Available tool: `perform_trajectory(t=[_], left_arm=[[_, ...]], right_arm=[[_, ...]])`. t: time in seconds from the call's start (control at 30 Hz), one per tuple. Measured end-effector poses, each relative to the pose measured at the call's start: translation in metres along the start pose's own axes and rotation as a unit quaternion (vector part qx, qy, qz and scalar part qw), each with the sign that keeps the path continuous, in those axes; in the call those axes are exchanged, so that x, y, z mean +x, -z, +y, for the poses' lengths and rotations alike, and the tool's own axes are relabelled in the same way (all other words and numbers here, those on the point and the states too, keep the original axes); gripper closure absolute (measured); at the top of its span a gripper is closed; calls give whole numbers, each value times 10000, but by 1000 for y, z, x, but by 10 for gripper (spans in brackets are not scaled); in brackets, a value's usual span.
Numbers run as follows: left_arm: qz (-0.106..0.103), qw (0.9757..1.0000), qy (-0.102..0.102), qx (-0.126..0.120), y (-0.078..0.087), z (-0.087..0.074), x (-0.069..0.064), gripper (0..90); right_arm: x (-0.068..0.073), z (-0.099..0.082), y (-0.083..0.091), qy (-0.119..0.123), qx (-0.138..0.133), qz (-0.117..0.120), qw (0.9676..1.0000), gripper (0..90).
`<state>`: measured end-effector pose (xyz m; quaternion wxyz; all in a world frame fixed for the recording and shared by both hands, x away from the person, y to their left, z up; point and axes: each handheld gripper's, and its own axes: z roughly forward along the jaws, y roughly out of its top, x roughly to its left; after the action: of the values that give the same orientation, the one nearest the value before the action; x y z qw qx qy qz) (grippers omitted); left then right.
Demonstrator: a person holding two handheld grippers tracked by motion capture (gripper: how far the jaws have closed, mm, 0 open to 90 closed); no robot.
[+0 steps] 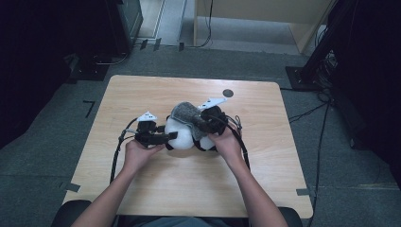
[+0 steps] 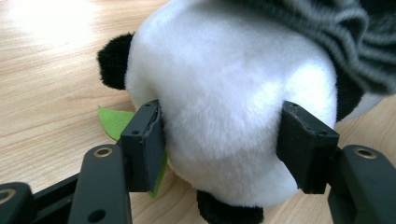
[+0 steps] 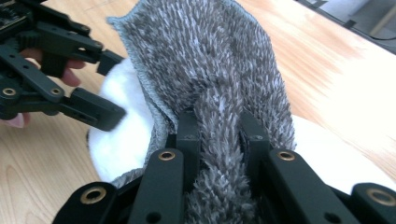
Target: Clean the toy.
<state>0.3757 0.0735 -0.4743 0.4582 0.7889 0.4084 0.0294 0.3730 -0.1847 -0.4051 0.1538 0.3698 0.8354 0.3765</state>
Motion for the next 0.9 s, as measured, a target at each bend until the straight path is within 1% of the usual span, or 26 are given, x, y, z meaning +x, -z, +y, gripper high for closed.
perform_trajectory(t=[0.1, 0.2, 0.3, 0.47, 0.53, 0.63, 0.67, 0.77, 0.83, 0.9], left_arm=[[-13, 10000, 3, 13, 0, 0, 0, 377], [-19, 10000, 8, 14, 1, 0, 1, 377], [-43, 10000, 6, 23, 1, 0, 2, 377], [-99, 9999, 40, 1, 1, 0, 3, 375], [-155, 9999, 36, -40, 1, -1, 4, 373], [-194, 9998, -11, -79, 1, -1, 4, 370], [-198, 9998, -8, -85, 1, -1, 5, 370], [-205, 9998, -24, -72, 2, -1, 5, 368], [-196, 9998, -81, -49, 3, -1, 4, 368], [-191, 9998, -99, -48, 3, -1, 4, 367]], right_arm=[[-9, -3, 12, -87, -78, -153, 9998, 759], [-19, -7, 23, -235, -153, -257, 9993, 759], [-30, -15, 34, -464, -226, -345, 9981, 759], [-47, -29, 47, -757, -294, -484, 9955, 760], [-53, -35, 50, -894, -302, -513, 9942, 761], [-58, -42, 52, -1007, -379, -419, 9933, 762], [-60, -44, 54, -1078, -421, -384, 9925, 762], [-66, -48, 62, -1150, -504, -557, 9905, 765], [-71, -52, 70, -1263, -582, -641, 9882, 766], [-76, -58, 74, -1434, -704, -565, 9855, 765]])
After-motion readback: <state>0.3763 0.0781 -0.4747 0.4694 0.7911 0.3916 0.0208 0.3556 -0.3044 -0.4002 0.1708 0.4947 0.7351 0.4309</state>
